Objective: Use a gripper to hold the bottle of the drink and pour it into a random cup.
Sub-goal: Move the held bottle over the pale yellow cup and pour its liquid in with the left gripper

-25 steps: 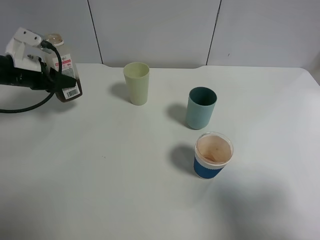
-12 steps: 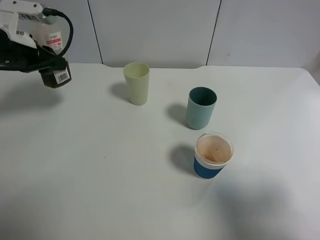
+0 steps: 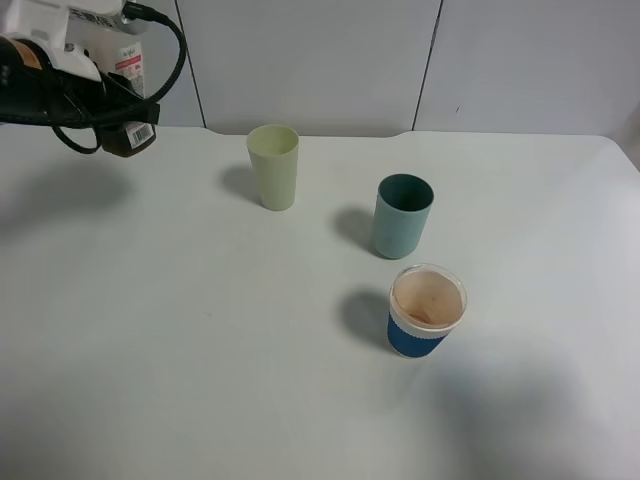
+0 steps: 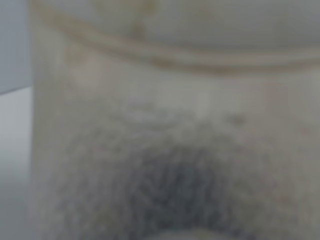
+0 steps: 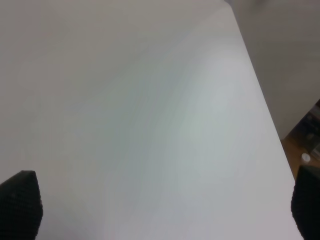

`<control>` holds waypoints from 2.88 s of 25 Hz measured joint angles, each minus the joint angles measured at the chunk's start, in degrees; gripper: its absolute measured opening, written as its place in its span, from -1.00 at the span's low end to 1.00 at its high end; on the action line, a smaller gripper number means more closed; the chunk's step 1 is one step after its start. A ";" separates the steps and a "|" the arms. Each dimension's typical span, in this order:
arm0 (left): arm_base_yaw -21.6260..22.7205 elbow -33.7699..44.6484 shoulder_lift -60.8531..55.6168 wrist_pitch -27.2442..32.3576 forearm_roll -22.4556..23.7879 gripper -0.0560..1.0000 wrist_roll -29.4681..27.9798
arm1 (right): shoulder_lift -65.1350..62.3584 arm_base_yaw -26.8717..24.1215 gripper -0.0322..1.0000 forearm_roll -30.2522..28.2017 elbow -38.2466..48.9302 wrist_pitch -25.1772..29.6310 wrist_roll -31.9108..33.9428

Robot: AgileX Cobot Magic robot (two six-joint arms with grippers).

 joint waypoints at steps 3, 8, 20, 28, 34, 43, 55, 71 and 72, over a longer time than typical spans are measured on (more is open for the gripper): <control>-0.26 0.00 0.07 -0.37 17.18 -0.29 -15.64 | 0.00 0.00 0.98 0.00 0.00 0.00 0.00; -1.19 0.00 1.75 0.90 43.44 -0.29 -41.16 | 0.00 0.00 0.98 0.00 0.00 0.00 0.00; -10.14 -3.75 8.50 19.32 63.21 -0.29 -55.95 | 0.00 0.00 0.98 0.00 0.00 0.00 0.00; -15.07 -6.85 13.51 28.35 67.15 -0.29 -56.11 | 0.00 0.00 0.98 0.00 0.00 0.00 0.00; -19.18 -9.62 17.11 35.94 70.33 -0.29 -56.11 | 0.00 0.00 0.98 0.00 0.00 0.00 0.00; -23.36 -16.24 23.21 44.91 72.70 -0.29 -52.67 | 0.00 0.00 0.98 0.00 0.00 0.00 0.00; -24.32 -19.04 28.66 49.99 79.09 -0.29 -46.63 | 0.00 0.00 0.98 0.00 0.00 0.00 0.00; -24.75 -19.22 31.37 52.65 85.61 -0.29 -41.99 | 0.00 0.00 0.98 0.00 0.00 0.00 0.00; -24.75 -19.22 31.37 52.65 85.61 -0.29 -41.79 | 0.00 0.00 0.98 0.00 0.00 0.00 0.00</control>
